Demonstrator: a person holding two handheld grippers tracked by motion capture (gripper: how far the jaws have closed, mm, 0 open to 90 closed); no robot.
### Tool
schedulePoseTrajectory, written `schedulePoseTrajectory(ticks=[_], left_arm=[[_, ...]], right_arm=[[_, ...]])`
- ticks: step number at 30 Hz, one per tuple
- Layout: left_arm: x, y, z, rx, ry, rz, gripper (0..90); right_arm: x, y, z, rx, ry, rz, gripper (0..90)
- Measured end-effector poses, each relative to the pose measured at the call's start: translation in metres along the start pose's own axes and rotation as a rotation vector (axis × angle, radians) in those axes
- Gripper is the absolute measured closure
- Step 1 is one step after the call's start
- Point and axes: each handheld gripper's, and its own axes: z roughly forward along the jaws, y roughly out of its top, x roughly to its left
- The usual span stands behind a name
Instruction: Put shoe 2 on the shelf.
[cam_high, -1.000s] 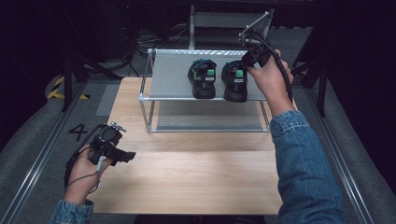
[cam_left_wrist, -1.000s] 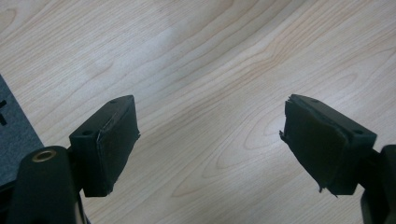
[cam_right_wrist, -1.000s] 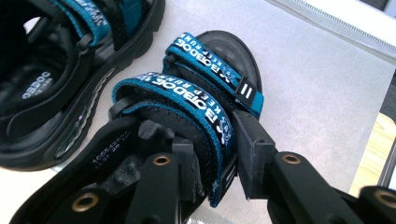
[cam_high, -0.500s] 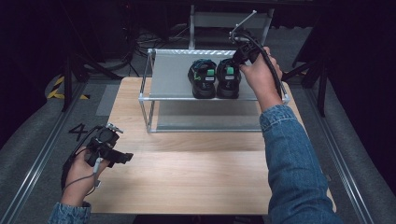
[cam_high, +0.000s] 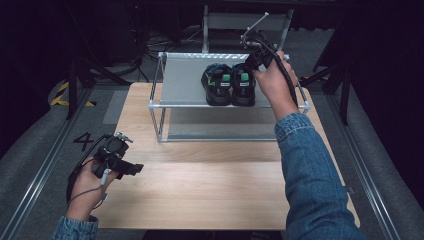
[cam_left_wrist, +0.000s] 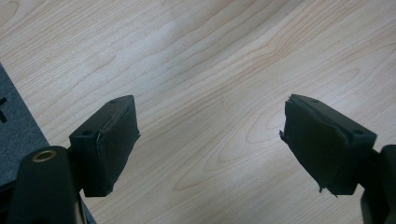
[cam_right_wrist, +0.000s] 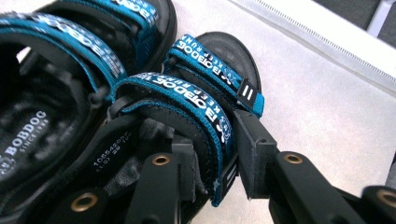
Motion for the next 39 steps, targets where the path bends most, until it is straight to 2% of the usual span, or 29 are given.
schedulePoseTrajectory(ticks=[5, 10, 12, 14, 16, 19, 20, 24, 29, 36, 39], left_arm=[[0.0, 0.001, 0.001, 0.004, -0.002, -0.002, 18.5], [-0.001, 0.002, 0.0, -0.001, -0.001, 0.006, 18.5], [-0.001, 0.003, 0.0, -0.002, -0.002, 0.007, 18.5], [-0.002, 0.004, 0.0, 0.0, -0.004, 0.01, 18.5], [-0.002, 0.004, 0.001, 0.001, -0.002, 0.014, 18.5], [-0.004, 0.005, -0.001, -0.005, -0.005, 0.015, 18.4], [-0.004, 0.005, -0.001, -0.005, -0.005, 0.015, 18.4], [-0.003, 0.01, -0.004, -0.015, -0.007, 0.016, 17.8], [-0.001, 0.015, -0.007, -0.027, -0.003, 0.016, 17.7], [0.003, 0.016, -0.008, -0.031, 0.001, 0.006, 17.5], [0.005, 0.016, -0.007, -0.027, 0.001, -0.004, 17.5]], right_arm=[[-0.001, -0.002, -0.001, -0.009, 0.021, 0.0, 66.7], [-0.001, -0.005, -0.014, -0.063, 0.051, 0.004, 54.0], [0.0, -0.008, -0.019, -0.071, 0.047, -0.005, 52.0], [0.001, -0.015, -0.034, -0.114, 0.049, -0.018, 50.9], [0.0, -0.024, -0.048, -0.157, 0.071, -0.016, 50.1], [-0.001, -0.038, -0.062, -0.185, 0.086, -0.023, 49.7], [-0.001, -0.038, -0.062, -0.185, 0.086, -0.023, 49.7], [-0.004, -0.07, -0.08, -0.221, 0.107, -0.03, 49.0], [-0.011, -0.113, -0.09, -0.233, 0.121, -0.024, 47.6], [-0.024, -0.165, -0.091, -0.231, 0.123, -0.005, 41.7], [-0.028, -0.184, -0.087, -0.194, 0.111, -0.014, 44.6]])
